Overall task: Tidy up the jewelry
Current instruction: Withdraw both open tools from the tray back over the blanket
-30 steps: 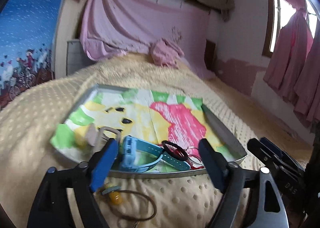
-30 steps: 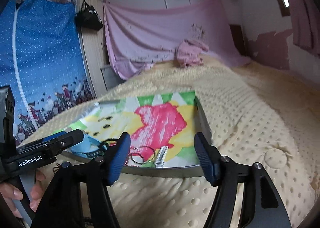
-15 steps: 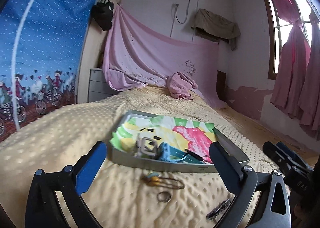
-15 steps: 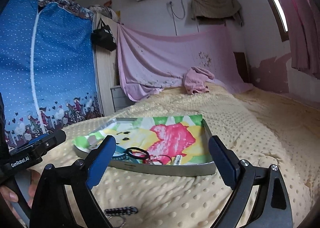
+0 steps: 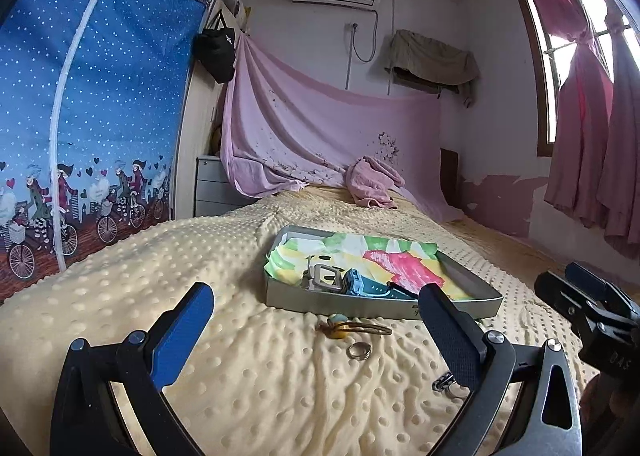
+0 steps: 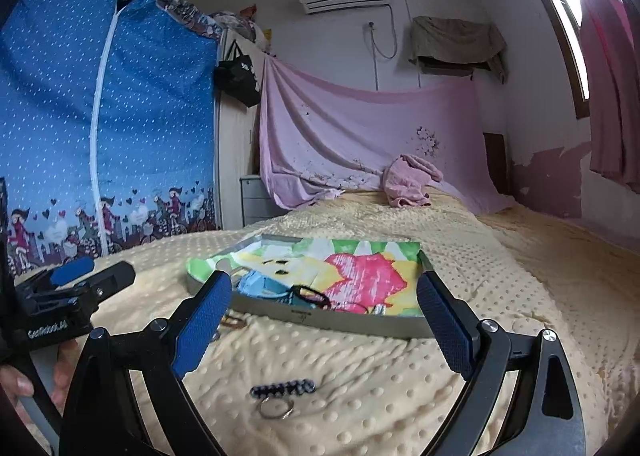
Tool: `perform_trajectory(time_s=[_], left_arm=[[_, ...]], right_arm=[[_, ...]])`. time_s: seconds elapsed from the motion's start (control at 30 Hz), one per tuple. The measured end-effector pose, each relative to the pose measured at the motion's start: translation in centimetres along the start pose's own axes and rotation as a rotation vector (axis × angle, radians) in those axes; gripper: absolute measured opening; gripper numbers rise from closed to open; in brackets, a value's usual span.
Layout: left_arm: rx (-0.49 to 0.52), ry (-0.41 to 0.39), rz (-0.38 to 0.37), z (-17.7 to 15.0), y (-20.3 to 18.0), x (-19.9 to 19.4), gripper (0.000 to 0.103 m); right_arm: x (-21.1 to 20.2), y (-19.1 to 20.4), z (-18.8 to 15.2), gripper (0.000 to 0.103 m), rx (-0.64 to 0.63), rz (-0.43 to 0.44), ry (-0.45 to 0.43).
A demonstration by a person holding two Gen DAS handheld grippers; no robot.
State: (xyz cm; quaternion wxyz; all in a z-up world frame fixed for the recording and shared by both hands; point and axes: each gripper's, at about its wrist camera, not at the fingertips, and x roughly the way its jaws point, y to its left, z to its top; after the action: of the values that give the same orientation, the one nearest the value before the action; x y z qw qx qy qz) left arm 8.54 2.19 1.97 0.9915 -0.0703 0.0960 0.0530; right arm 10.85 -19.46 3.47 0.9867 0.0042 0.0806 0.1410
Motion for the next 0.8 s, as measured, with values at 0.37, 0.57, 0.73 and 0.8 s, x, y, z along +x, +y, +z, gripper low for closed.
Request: perform_trajectory(time_s=[0.37,0.57,0.73,0.8], left_arm=[[-0.023,0.052,0.014,-0.6,1.2,0.5,0.103],[0.005,0.168,-0.005,-1.2,1.0,2.3,0.103],[0.017,0.257,-0.017,-1.8,1.0,3.8,0.103],[0.014,0.299,-0.021,-2.1,1.0,4.6,0.103]], right_arm=[[-0.8,-0.3,-1.8,0.091,-0.003,-0.012,0.047],[0.6,-0.6,-2.5,0.091,0.013,0.004,0.104],[1.8,-0.8,-3.4,0.091,0.013,0.021,0.171],[2.3,-0.7,-3.8,0.091,0.014,0.027,0.193]])
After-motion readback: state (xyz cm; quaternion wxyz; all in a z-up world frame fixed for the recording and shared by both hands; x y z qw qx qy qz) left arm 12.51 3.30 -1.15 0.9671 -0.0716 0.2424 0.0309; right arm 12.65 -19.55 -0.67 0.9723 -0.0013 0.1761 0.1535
